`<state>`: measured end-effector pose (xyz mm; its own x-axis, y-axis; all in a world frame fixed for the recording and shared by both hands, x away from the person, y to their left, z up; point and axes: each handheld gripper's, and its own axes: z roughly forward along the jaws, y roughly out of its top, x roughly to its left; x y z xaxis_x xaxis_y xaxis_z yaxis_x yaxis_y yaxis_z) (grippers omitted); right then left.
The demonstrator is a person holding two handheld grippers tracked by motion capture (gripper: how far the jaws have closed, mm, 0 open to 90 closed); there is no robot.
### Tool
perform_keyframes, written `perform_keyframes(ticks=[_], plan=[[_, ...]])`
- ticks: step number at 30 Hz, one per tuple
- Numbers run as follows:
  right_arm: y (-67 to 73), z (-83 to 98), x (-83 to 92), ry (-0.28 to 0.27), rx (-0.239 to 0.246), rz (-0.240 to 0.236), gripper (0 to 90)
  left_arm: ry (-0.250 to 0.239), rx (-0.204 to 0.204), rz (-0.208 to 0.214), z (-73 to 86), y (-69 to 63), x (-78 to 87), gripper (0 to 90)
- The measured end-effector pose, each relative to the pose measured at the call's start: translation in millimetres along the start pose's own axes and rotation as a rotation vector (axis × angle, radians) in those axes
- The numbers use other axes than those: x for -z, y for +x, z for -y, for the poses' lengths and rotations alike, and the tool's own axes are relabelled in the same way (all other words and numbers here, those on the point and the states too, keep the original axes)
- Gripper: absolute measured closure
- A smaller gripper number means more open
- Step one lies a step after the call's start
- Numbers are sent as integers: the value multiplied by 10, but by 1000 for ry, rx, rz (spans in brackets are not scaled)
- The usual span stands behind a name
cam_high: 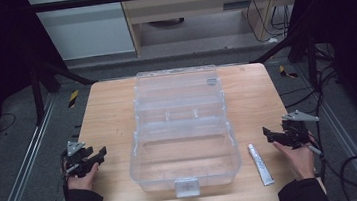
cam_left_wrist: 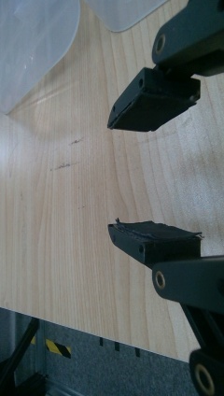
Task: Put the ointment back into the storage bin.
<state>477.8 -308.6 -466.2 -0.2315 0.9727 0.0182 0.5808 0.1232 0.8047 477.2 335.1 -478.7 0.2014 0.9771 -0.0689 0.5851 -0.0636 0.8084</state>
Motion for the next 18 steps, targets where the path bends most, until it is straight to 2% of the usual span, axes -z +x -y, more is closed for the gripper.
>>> perform_keyframes(ticks=[4,9,11,14,18], plan=[[18,-102,105,13,18,1,227,16,-4,0,3,-8,-5,419],[80,-247,246,64,60,-10,251,23,-8,5,8,-8,-12,400],[94,-280,280,67,68,-7,262,26,-8,5,8,-7,-14,397],[161,-430,409,89,91,-28,288,28,-8,5,9,-10,-17,396],[211,-546,481,124,108,-42,313,34,-13,7,8,-10,-27,395]])
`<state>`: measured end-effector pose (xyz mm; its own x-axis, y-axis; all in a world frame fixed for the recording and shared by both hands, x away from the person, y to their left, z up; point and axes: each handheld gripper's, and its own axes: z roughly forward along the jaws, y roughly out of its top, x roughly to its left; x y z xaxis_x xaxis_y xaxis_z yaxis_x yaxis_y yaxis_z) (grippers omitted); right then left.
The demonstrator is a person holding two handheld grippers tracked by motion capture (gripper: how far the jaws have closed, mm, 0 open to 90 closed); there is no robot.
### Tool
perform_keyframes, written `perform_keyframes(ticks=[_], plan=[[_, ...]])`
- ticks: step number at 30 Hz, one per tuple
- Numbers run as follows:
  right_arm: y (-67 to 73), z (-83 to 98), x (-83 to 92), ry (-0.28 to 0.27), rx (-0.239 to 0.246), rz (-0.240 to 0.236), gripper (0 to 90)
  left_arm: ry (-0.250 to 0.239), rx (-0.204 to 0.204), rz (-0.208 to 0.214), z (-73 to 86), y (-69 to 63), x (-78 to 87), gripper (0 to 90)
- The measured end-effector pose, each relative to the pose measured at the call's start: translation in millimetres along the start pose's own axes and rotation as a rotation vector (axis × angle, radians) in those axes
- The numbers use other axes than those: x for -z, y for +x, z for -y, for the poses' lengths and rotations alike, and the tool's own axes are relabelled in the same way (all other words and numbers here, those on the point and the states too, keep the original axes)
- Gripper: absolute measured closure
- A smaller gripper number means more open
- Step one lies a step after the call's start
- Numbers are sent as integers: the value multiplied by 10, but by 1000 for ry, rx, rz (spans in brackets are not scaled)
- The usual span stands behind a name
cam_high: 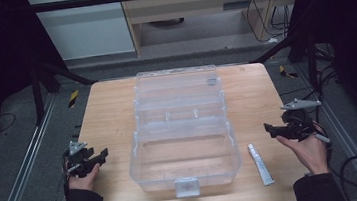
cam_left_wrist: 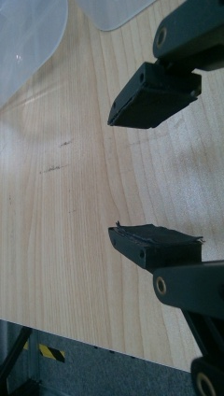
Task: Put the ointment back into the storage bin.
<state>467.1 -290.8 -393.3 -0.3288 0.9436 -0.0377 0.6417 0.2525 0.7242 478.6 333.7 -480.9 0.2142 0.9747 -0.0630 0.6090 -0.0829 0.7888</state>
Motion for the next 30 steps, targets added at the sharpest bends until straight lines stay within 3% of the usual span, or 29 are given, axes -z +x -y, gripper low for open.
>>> perform_keyframes(ticks=[5,12,30], plan=[[71,-162,95,62,28,-23,324,11,-18,0,-1,-14,-6,391],[136,-245,104,134,43,-60,335,21,-23,0,1,-17,-15,387],[283,-222,-38,286,67,-91,374,36,-42,5,0,-28,-28,381]])
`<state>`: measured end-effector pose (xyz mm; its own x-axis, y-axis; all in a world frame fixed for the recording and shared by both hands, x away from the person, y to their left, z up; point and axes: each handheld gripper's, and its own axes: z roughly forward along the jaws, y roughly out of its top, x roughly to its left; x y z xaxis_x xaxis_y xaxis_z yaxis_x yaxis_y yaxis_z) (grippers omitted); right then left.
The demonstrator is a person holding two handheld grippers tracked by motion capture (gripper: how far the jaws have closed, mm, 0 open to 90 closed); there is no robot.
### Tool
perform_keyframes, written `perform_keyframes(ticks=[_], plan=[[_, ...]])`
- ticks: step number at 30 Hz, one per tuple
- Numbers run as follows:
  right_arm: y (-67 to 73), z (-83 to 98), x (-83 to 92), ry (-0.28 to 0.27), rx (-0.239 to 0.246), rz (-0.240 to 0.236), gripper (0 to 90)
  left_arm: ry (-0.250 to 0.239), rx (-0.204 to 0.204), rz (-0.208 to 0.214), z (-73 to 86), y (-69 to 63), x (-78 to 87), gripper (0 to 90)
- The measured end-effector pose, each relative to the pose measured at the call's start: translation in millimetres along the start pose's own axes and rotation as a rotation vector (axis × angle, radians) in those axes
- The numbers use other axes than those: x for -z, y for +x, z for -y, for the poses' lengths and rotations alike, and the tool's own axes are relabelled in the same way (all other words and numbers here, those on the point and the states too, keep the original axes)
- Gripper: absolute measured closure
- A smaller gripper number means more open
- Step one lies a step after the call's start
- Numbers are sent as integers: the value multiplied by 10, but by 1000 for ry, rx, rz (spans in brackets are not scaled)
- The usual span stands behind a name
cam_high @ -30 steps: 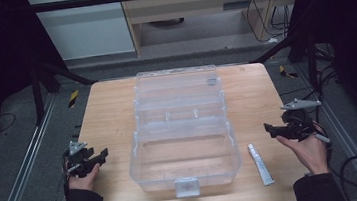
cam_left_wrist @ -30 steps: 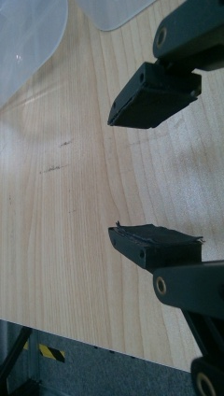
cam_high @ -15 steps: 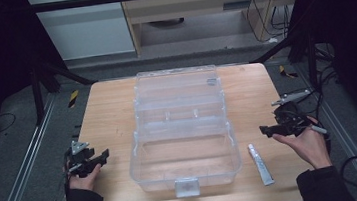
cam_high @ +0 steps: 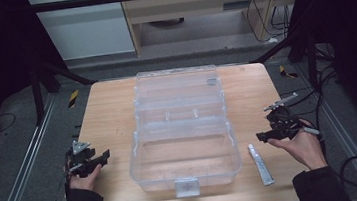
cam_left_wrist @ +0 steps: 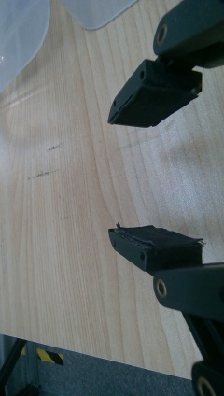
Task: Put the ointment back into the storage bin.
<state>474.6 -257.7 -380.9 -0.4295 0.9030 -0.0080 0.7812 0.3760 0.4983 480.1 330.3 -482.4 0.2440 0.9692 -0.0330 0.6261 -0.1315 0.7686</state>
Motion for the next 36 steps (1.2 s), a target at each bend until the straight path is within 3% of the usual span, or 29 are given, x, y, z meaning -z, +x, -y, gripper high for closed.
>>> perform_keyframes(ticks=[23,36], plan=[[57,114,-282,130,-13,-13,454,7,1,3,0,-4,-3,380],[136,149,-432,217,-14,-50,521,11,-3,5,-1,-1,-4,379]])
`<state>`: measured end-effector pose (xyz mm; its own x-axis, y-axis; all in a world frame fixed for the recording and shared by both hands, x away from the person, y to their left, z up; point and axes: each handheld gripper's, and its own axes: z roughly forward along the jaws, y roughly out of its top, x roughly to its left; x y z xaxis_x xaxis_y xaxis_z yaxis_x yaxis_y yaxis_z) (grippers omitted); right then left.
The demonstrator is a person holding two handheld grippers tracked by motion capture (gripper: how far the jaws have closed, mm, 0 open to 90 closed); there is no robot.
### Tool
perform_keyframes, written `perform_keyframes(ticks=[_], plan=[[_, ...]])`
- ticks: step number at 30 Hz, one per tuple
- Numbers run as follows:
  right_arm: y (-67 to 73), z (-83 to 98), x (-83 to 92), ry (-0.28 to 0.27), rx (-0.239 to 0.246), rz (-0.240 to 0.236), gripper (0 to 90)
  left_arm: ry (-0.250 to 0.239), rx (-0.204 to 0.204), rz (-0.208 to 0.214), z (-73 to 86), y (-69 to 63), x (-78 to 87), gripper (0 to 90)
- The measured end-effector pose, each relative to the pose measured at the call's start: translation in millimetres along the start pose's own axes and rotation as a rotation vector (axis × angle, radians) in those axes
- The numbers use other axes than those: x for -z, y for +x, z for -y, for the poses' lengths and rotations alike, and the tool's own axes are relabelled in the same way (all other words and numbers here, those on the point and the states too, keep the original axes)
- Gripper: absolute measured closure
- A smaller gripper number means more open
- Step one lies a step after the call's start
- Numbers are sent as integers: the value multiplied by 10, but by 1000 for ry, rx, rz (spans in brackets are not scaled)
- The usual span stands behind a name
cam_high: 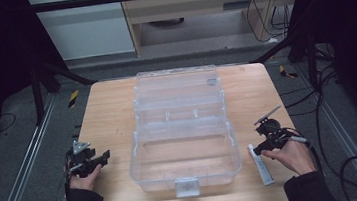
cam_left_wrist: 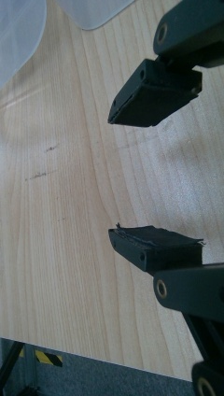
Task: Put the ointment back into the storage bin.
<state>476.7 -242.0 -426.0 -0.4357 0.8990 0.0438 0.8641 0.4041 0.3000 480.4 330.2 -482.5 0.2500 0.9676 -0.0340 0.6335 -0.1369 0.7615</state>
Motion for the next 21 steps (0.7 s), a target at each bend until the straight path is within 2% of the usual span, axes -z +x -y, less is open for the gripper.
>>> perform_keyframes(ticks=[21], plan=[[46,-11,-234,95,-19,-31,570,2,0,1,0,3,-1,378]])
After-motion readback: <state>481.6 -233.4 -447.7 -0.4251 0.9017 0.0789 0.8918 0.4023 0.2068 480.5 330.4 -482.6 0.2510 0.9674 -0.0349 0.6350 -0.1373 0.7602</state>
